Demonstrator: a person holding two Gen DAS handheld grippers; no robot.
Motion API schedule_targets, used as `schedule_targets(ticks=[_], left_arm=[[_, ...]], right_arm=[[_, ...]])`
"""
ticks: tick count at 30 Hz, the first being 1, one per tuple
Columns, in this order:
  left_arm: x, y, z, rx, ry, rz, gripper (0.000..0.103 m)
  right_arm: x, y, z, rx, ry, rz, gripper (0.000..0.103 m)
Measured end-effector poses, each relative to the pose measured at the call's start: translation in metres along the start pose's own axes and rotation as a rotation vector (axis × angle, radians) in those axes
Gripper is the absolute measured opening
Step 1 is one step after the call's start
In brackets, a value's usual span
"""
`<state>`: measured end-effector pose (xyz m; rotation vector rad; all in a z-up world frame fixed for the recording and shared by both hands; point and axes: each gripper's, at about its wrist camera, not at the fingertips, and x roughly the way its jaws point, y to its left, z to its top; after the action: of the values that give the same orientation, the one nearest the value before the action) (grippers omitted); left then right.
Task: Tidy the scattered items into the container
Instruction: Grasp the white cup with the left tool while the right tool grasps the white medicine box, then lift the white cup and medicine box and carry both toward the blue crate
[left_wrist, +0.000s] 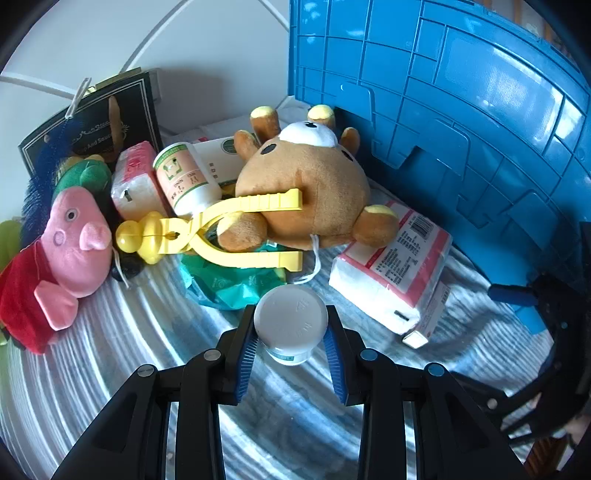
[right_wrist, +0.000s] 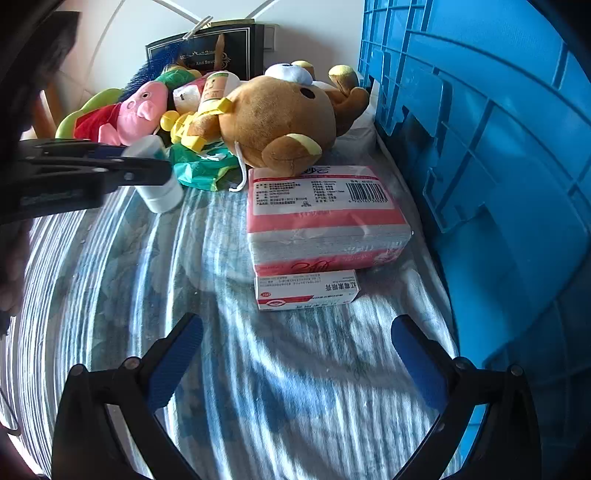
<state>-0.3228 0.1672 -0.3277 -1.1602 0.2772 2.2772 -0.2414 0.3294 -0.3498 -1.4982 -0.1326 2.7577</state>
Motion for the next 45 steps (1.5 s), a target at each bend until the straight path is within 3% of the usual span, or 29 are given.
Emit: schedule_targets(ticks=[14, 17, 18, 19, 25, 36, 45], left_arm=[[-0.02, 0.033, -0.01, -0.075, -0.015, 0.057, 0.033], [-0.021, 0.035, -0.011, -0.088, -0.018, 0.061, 0.033], [-0.021, 0.035, -0.011, -0.091, -0.019, 0.062, 0.033], [-0.022, 0.035, -0.011, -0.093, -0.02, 0.064, 0.033], [-0.028, 0.036, -0.011, -0.099, -0.025, 0.071, 0.033], [-0.054, 0.042, -0.013, -0.115, -0.054, 0.079, 0.034], [-0.113, 0.046, -0.011, -0.129, -0.106, 0.08, 0.034]], right_arm=[[0.042, -0.007, 0.017, -0.016, 0.026, 0.042, 0.103], [0.042, -0.005, 0.016, -0.023, 0.031, 0.039, 0.093], [0.042, -0.005, 0.016, -0.025, 0.035, 0.036, 0.079], [0.041, -0.004, 0.015, -0.025, 0.036, 0.035, 0.073], [0.036, 0.001, 0.012, -0.024, 0.043, 0.044, 0.072], [0.0, 0.023, 0.022, -0.048, 0.019, 0.052, 0.072], [-0.069, 0.049, 0.042, -0.074, -0.033, 0.05, 0.072]])
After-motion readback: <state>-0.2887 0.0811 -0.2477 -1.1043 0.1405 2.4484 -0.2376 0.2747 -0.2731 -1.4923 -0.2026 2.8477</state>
